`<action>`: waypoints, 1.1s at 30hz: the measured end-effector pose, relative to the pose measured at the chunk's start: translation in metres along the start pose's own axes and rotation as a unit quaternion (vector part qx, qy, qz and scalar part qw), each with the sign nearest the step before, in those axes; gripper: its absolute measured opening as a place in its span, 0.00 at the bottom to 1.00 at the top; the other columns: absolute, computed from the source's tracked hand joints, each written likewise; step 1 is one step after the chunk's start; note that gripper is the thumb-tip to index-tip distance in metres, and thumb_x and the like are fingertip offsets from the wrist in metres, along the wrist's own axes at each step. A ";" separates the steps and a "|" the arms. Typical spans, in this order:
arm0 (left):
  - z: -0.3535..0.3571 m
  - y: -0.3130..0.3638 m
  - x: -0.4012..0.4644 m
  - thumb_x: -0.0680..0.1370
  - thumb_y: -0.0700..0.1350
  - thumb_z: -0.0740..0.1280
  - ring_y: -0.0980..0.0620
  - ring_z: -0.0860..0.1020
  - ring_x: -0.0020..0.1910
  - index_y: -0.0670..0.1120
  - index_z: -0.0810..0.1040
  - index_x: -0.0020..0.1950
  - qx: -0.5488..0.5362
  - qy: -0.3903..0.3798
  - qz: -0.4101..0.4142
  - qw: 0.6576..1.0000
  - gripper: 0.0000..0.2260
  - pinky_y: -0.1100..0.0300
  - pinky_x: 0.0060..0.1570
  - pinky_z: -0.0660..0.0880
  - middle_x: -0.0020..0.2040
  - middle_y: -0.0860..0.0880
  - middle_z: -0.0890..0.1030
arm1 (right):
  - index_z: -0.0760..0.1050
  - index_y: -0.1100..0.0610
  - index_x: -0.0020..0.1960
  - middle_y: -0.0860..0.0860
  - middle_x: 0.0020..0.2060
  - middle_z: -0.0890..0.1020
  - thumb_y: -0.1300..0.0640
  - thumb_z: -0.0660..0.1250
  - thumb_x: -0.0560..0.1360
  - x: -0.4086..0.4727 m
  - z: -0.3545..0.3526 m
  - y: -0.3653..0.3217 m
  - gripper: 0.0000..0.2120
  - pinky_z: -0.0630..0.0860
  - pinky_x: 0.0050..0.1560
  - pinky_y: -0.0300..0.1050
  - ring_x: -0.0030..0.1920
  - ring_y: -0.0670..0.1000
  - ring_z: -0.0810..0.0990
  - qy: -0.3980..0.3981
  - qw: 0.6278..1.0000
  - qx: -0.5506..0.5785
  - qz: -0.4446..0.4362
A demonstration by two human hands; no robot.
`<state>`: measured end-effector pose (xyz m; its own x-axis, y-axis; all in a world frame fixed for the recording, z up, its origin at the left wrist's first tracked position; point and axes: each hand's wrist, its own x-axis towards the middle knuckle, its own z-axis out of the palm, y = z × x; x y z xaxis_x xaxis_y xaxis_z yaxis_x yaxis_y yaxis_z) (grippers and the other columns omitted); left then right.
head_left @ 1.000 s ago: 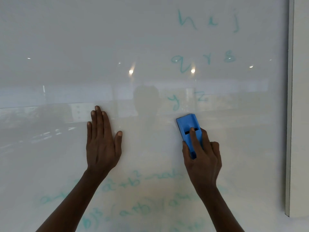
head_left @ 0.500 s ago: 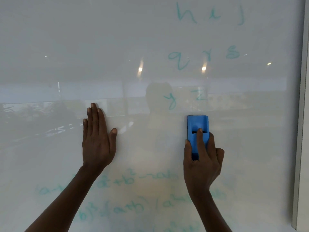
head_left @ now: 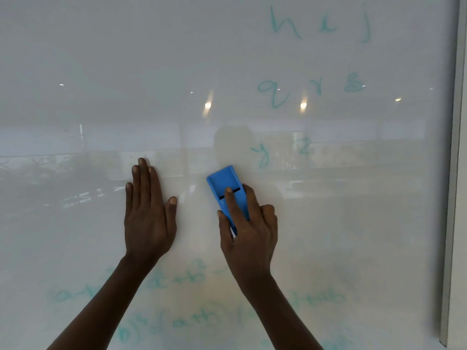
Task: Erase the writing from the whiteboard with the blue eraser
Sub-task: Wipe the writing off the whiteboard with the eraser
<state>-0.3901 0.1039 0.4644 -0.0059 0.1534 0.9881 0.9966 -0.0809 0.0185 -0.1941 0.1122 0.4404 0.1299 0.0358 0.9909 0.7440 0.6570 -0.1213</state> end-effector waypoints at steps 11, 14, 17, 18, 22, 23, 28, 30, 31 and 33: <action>0.001 0.003 0.003 0.84 0.49 0.51 0.42 0.46 0.84 0.35 0.48 0.83 -0.012 -0.002 -0.004 1.000 0.31 0.48 0.82 0.45 0.84 0.38 0.48 | 0.78 0.51 0.67 0.56 0.64 0.79 0.49 0.66 0.79 0.008 0.015 -0.021 0.18 0.72 0.43 0.46 0.42 0.53 0.71 -0.023 0.996 -0.059 -0.068; -0.003 0.010 0.016 0.83 0.47 0.52 0.43 0.44 0.84 0.36 0.47 0.83 -0.035 0.001 -0.003 0.999 0.32 0.50 0.82 0.43 0.84 0.39 0.46 | 0.77 0.51 0.68 0.56 0.64 0.79 0.50 0.66 0.79 0.011 0.016 -0.023 0.17 0.72 0.43 0.47 0.42 0.53 0.72 -0.019 0.994 -0.082 -0.074; -0.003 0.018 0.041 0.84 0.45 0.53 0.44 0.43 0.84 0.36 0.48 0.83 -0.059 0.007 0.015 0.998 0.30 0.51 0.82 0.42 0.84 0.38 0.46 | 0.77 0.51 0.68 0.56 0.63 0.79 0.50 0.66 0.79 0.020 0.016 -0.023 0.18 0.72 0.43 0.47 0.42 0.54 0.72 -0.013 0.993 -0.090 -0.073; -0.003 0.019 0.051 0.84 0.45 0.53 0.44 0.43 0.84 0.36 0.48 0.83 -0.064 0.011 0.019 0.998 0.30 0.52 0.82 0.42 0.84 0.38 0.47 | 0.76 0.51 0.68 0.56 0.64 0.79 0.50 0.66 0.79 0.025 0.015 -0.023 0.18 0.71 0.43 0.47 0.42 0.53 0.72 -0.010 0.994 -0.091 -0.066; -0.005 0.023 0.090 0.84 0.45 0.53 0.45 0.43 0.83 0.36 0.48 0.83 -0.079 0.024 0.022 0.996 0.30 0.53 0.82 0.41 0.84 0.38 0.47 | 0.75 0.52 0.70 0.56 0.64 0.78 0.49 0.65 0.80 0.057 0.017 -0.024 0.19 0.72 0.42 0.46 0.43 0.53 0.73 0.003 0.995 -0.091 -0.037; -0.005 0.025 0.097 0.84 0.45 0.53 0.44 0.44 0.83 0.36 0.48 0.83 -0.079 0.025 0.024 0.996 0.30 0.53 0.82 0.41 0.84 0.38 0.47 | 0.75 0.52 0.70 0.56 0.64 0.78 0.49 0.65 0.80 0.063 0.019 -0.024 0.20 0.72 0.42 0.46 0.43 0.53 0.73 0.007 0.995 -0.092 -0.037; 0.001 0.028 0.103 0.85 0.48 0.51 0.45 0.46 0.84 0.37 0.48 0.83 -0.034 0.030 0.034 0.998 0.29 0.53 0.82 0.44 0.84 0.39 0.48 | 0.75 0.51 0.70 0.56 0.64 0.78 0.48 0.64 0.80 0.074 0.020 -0.021 0.20 0.72 0.43 0.45 0.44 0.53 0.73 0.006 0.993 -0.104 -0.056; 0.002 0.027 0.102 0.85 0.49 0.51 0.44 0.46 0.84 0.37 0.48 0.83 -0.023 0.034 0.038 0.998 0.30 0.53 0.82 0.44 0.84 0.40 0.48 | 0.75 0.51 0.69 0.55 0.62 0.79 0.49 0.64 0.80 0.077 0.017 -0.014 0.19 0.71 0.43 0.45 0.44 0.53 0.73 0.011 0.990 -0.114 -0.077; 0.002 0.027 0.103 0.85 0.49 0.51 0.45 0.46 0.84 0.37 0.48 0.83 -0.021 0.035 0.036 0.998 0.30 0.54 0.82 0.43 0.84 0.40 0.48 | 0.75 0.51 0.69 0.55 0.62 0.79 0.49 0.64 0.79 0.079 0.016 -0.011 0.19 0.71 0.43 0.45 0.44 0.53 0.73 0.011 0.989 -0.118 -0.088; 0.002 0.026 0.103 0.85 0.50 0.51 0.45 0.45 0.84 0.38 0.48 0.83 -0.023 0.035 0.035 0.999 0.30 0.55 0.81 0.42 0.84 0.41 0.47 | 0.75 0.51 0.69 0.55 0.62 0.79 0.48 0.63 0.80 0.081 0.012 -0.004 0.19 0.71 0.44 0.46 0.45 0.53 0.73 0.009 0.987 -0.123 -0.101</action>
<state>-0.3647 0.1195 0.5663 0.0552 0.0762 0.9956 0.9898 -0.1352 -0.0446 -0.1946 0.1214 0.5218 -0.0281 -0.0921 0.9954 0.8920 0.4470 0.0666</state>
